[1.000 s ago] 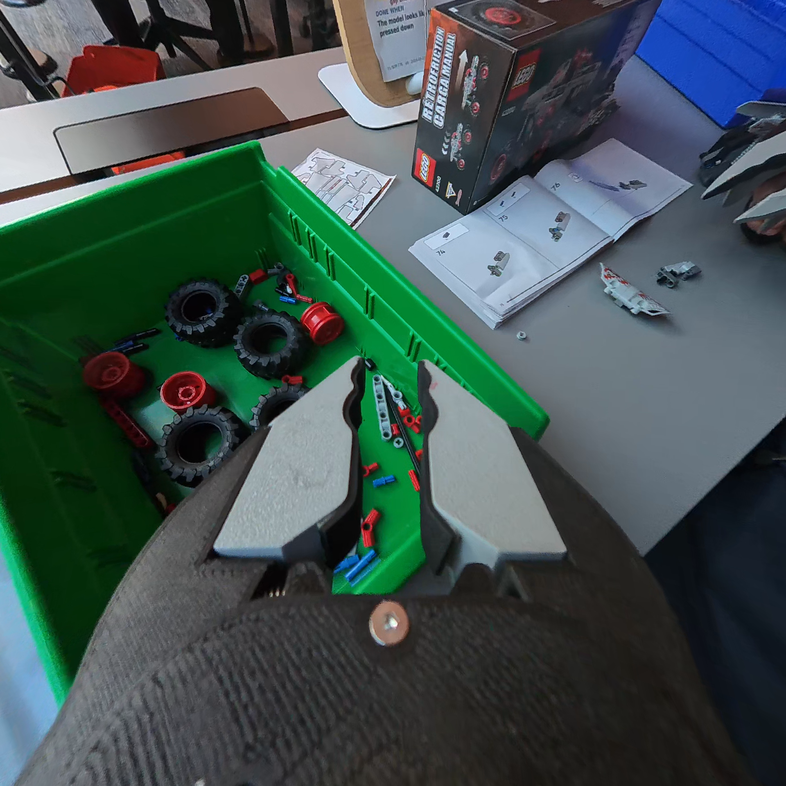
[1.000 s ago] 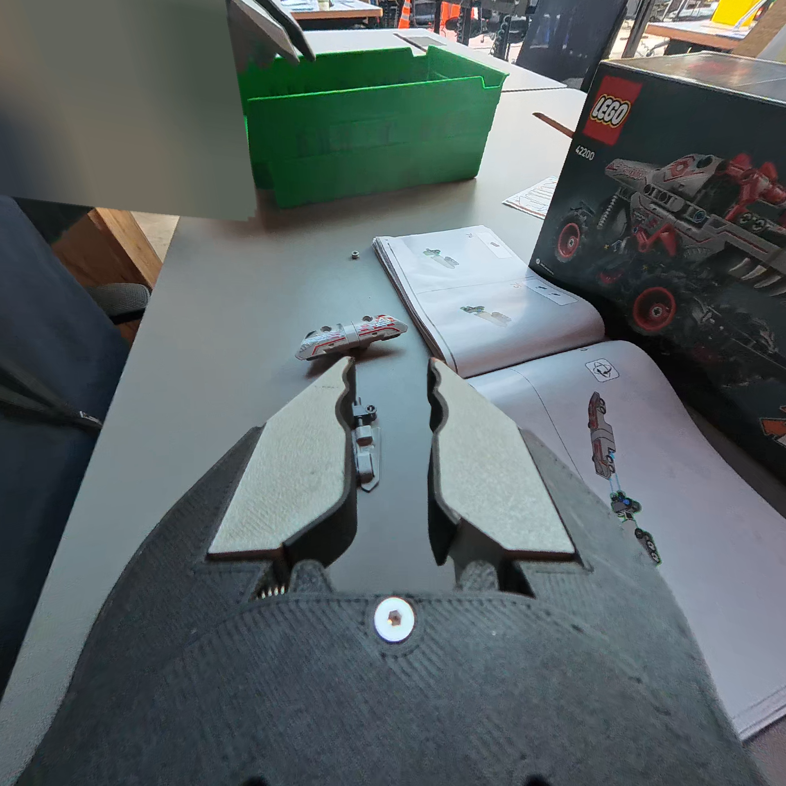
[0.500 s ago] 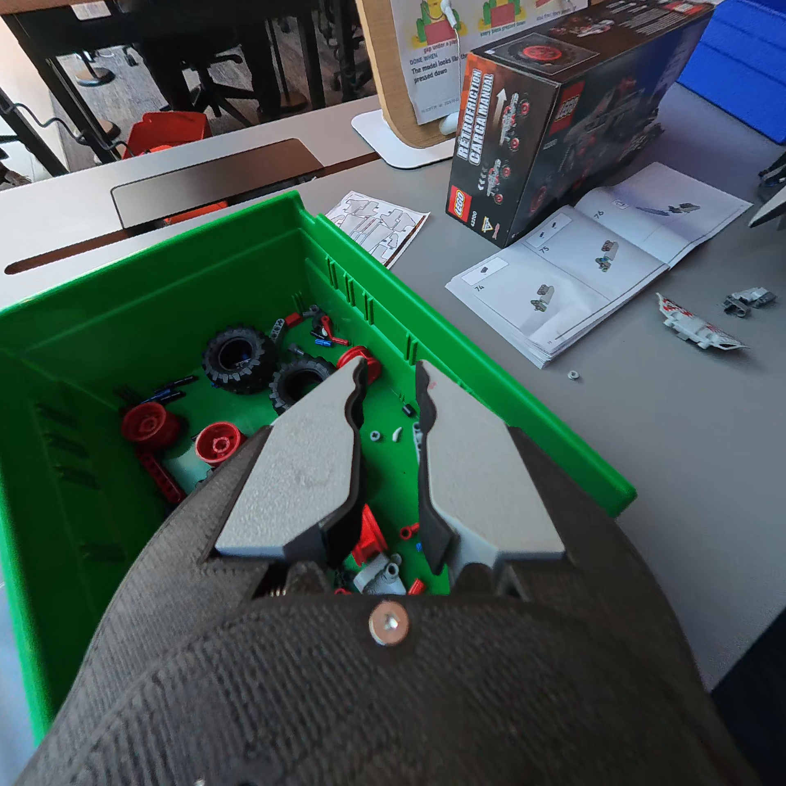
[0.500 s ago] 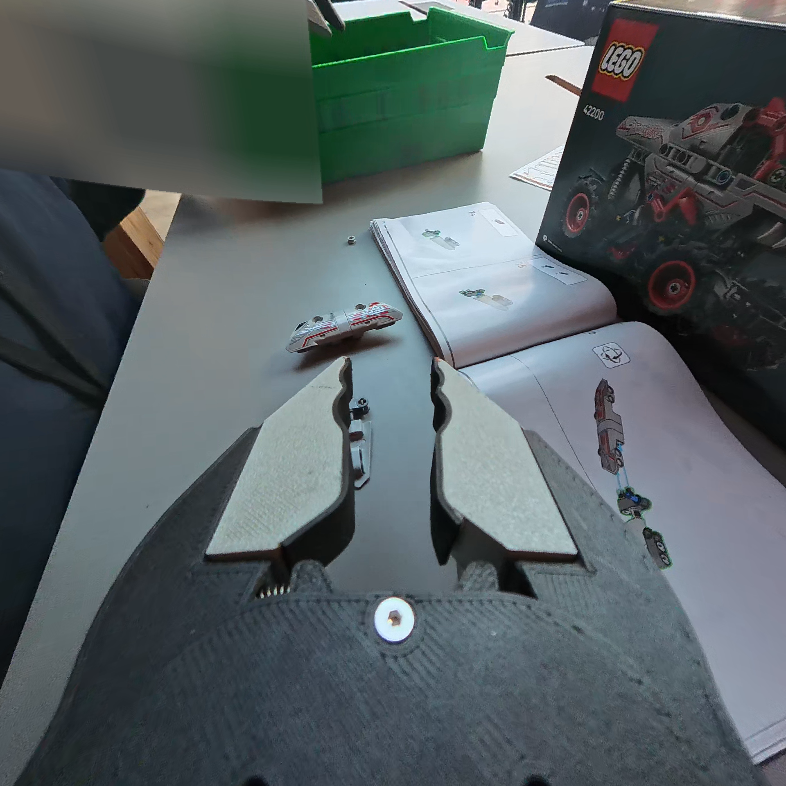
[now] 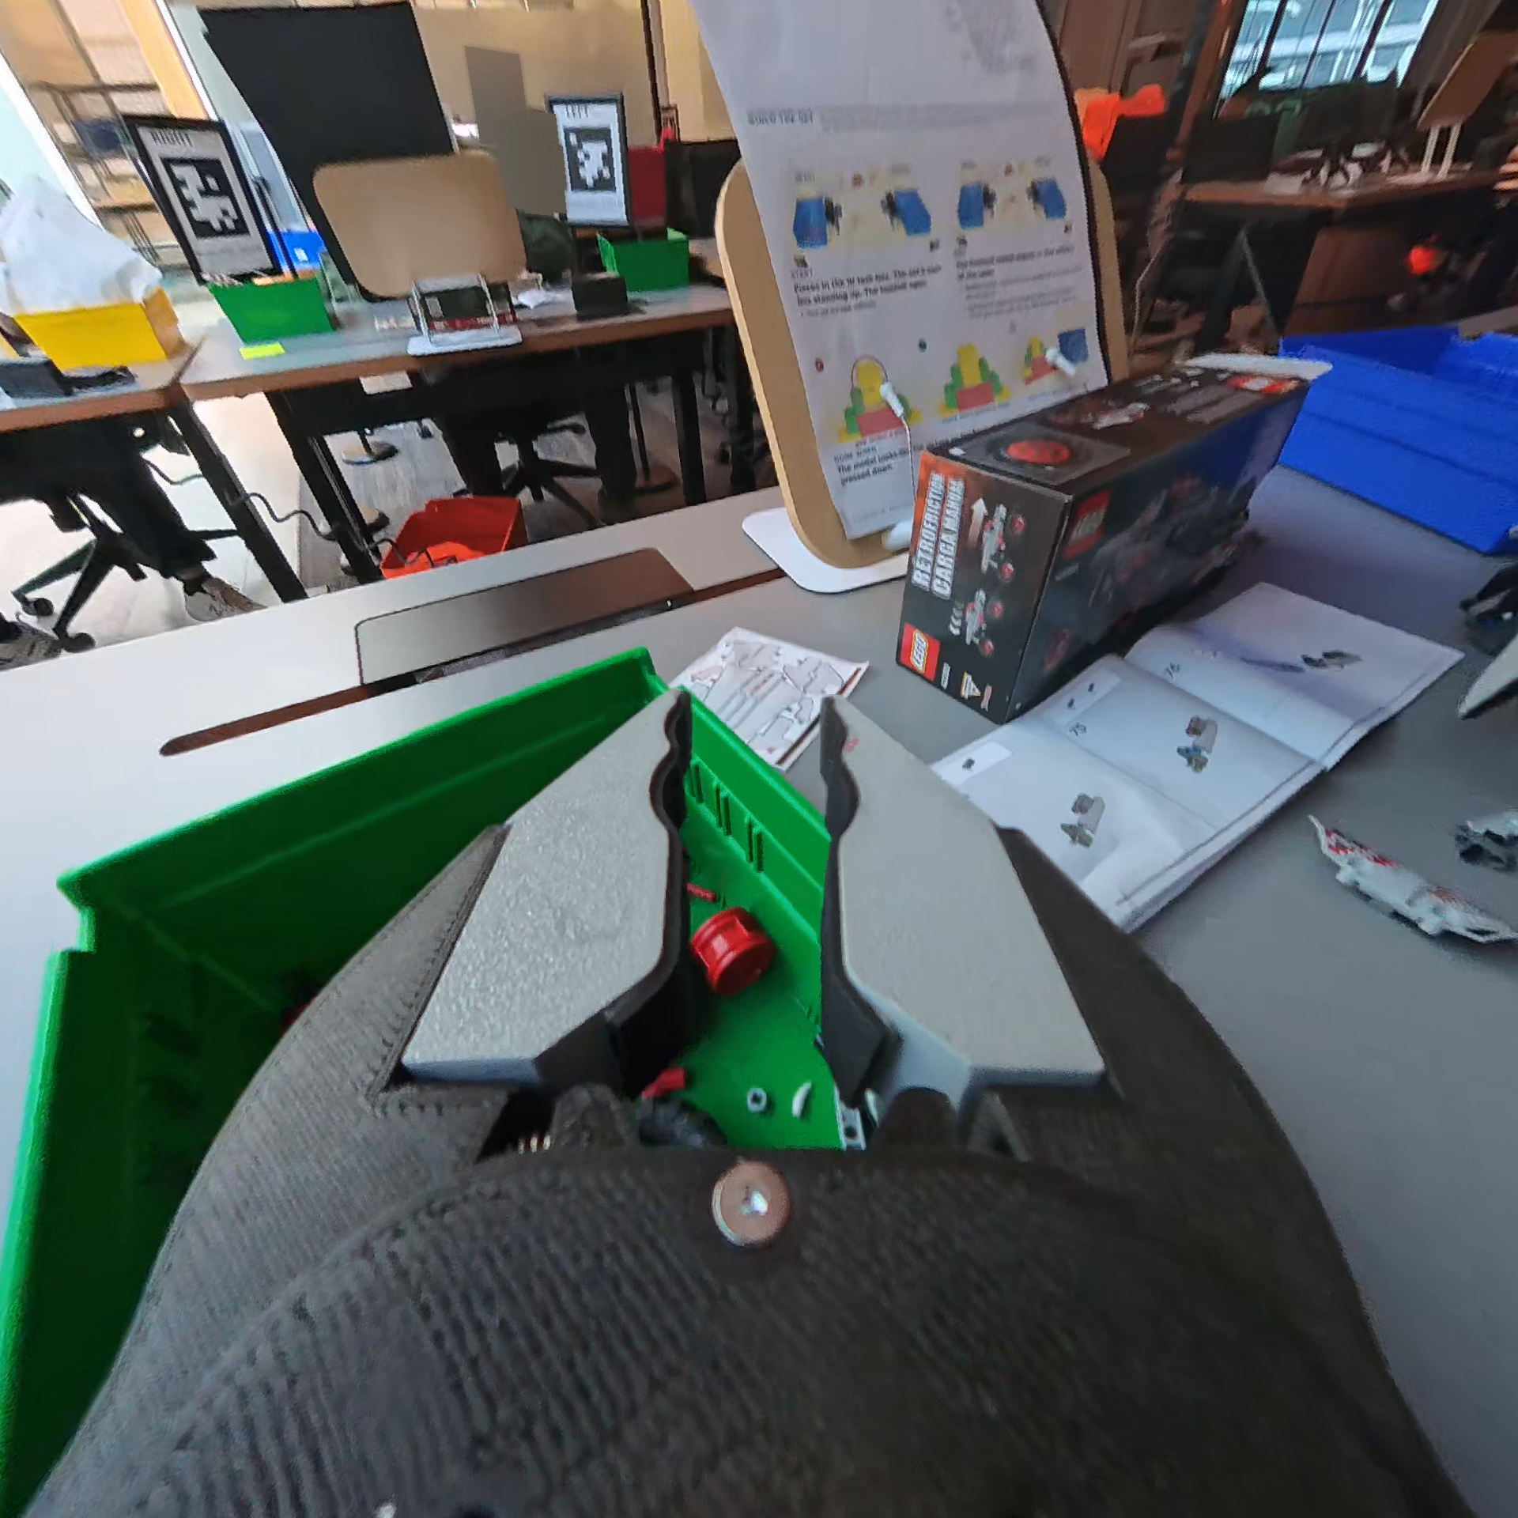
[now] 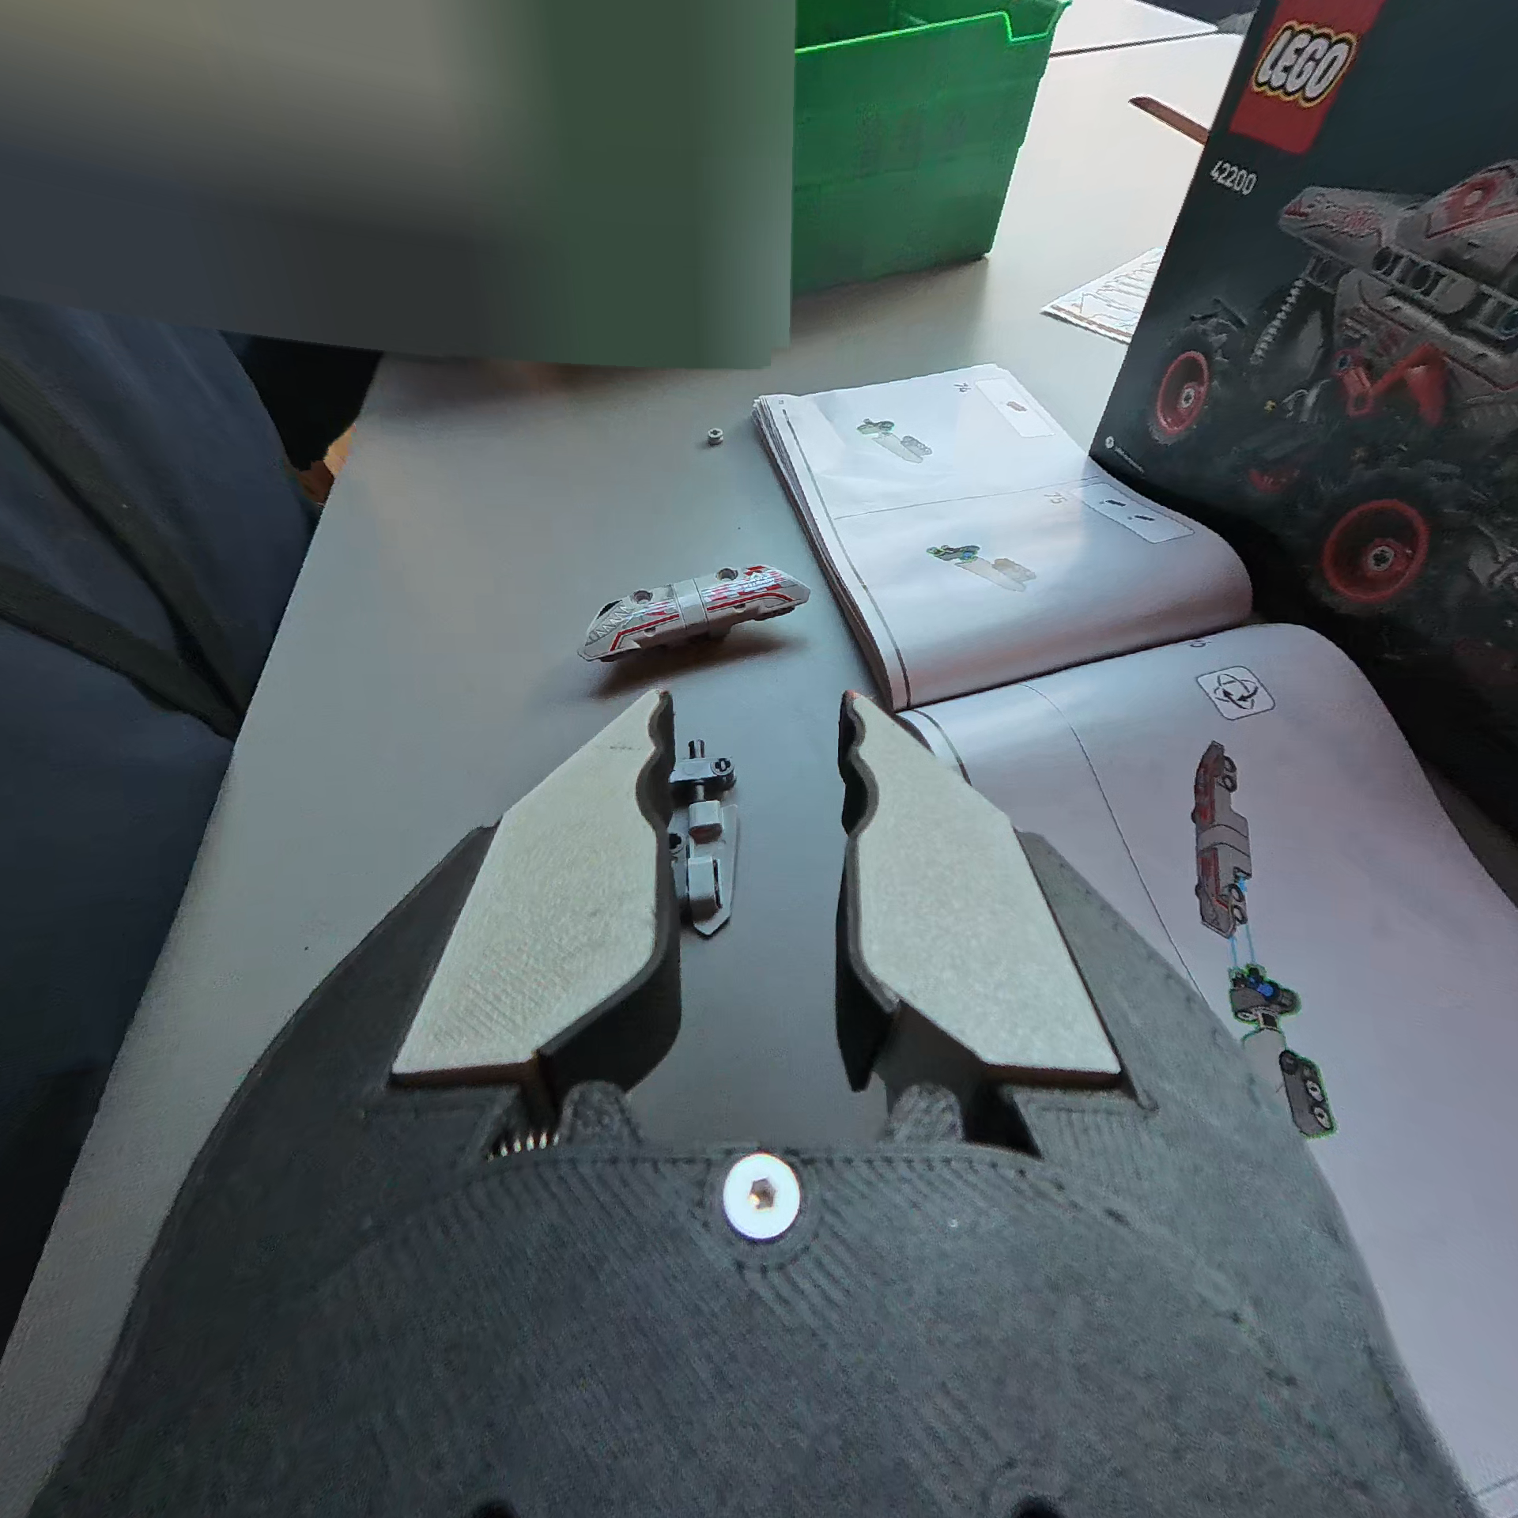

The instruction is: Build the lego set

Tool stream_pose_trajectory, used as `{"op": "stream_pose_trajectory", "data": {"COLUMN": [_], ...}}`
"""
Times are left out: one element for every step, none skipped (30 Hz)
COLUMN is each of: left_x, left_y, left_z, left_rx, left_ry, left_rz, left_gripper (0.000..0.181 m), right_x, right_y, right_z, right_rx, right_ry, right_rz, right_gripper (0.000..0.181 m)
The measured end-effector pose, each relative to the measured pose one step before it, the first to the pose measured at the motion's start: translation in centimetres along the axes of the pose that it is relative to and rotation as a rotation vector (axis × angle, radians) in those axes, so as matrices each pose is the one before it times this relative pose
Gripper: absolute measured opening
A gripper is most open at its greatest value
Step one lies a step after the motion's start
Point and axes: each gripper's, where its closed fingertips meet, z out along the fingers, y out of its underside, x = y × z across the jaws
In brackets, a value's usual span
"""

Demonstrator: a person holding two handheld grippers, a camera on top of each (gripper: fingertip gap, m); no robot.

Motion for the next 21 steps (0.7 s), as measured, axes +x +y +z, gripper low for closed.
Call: {"op": "stream_pose_trajectory", "data": {"left_x": [-0.258,-0.193,-0.197,-0.461,-0.69,-0.411,-0.043,-0.001,-0.09,-0.058,-0.069,-0.094,-0.054,0.005,0.033,0.118,0.217,0.189,0.09,-0.001,-0.033], "left_y": [-0.191,0.05,0.343,0.5,0.463,0.318,0.215,0.129,0.005,-0.087,-0.052,0.044,0.147,0.285,0.368,0.343,0.287,0.229,0.121,0.041,0.026], "left_z": [0.479,0.389,0.247,0.079,-0.03,-0.068,-0.086,-0.093,-0.087,-0.066,-0.026,0.016,0.087,0.149,0.205,0.22,0.213,0.158,0.094,0.016,0.008], "left_rx": [0.0173,0.0047,-0.0111,-0.0169,-0.0084,0.0057,0.01,0.0071,0.008,0.0101,0.0092,0.006,0.0027,-0.0055,-0.0138,-0.0159,-0.0153,-0.0137,-0.0088,-0.0031,-0.0024], "left_ry": [-0.0089,-0.0071,-0.0111,-0.0323,-0.0517,-0.0366,-0.0103,-0.001,0.0015,0.0076,0.0095,0.0073,0.0077,0.0084,0.0073,0.0089,0.0111,0.0061,-0.0028,-0.0088,-0.0081], "left_rz": [-0.0087,-0.005,0.0062,0.0223,0.0302,0.0267,0.0168,0.0004,-0.0121,-0.0185,-0.0215,-0.0198,-0.0142,-0.0094,-0.0057,-0.0031,-0.0009,0.0027,0.0096,0.0137,0.0107], "left_gripper": [0.03,0.033,0.034,0.034,0.034,0.032,0.03,0.028,0.027,0.027,0.027,0.026,0.026,0.025,0.025,0.025,0.025,0.025,0.025,0.025,0.024], "right_x": [-0.033,-0.022,-0.028,-0.02,0.016,0.08,0.093,0.085,0.084,0.085,0.089,0.077,0.06,0.015,-0.04,-0.08,-0.092,-0.086,-0.09,-0.138,-0.187], "right_y": [0.04,0.027,0.004,0.02,0.031,0.061,0.05,0.02,0.001,-0.022,-0.047,-0.06,-0.059,-0.04,-0.035,-0.012,0.043,0.132,0.181,0.202,0.215], "right_z": [0.039,0.022,0.018,0.008,0.022,0.018,0.033,0.026,0.016,-0.007,-0.022,-0.043,-0.044,-0.042,-0.031,-0.037,-0.022,0.006,0.045,0.06,0.088], "right_rx": [-0.0036,-0.002,-0.0009,-0.0011,-0.0028,-0.0044,-0.0042,-0.0024,-0.0005,0.0015,0.0035,0.0046,0.0045,0.0037,0.0031,0.0018,-0.0022,-0.0082,-0.0123,-0.0143,-0.015], "right_ry": [0.0006,0.0005,-0.0006,-0.0018,-0.0004,0.0028,0.0028,0.001,-0.0002,-0.0001,0.0008,0.0005,-0.0005,-0.0028,-0.005,-0.0045,-0.0023,-0.0001,-0.0005,-0.0045,-0.0084], "right_rz": [-0.004,-0.003,-0.0019,-0.0014,-0.002,-0.0027,-0.0021,0.0004,0.0028,0.0036,0.0032,0.0026,0.003,0.0036,0.0019,-0.0023,-0.0061,-0.0077,-0.008,-0.0074,-0.006], "right_gripper": [0.037,0.037,0.038,0.038,0.038,0.038,0.038,0.038,0.038,0.038,0.038,0.038,0.039,0.039,0.04,0.04,0.039,0.039,0.039,0.039,0.04]}}
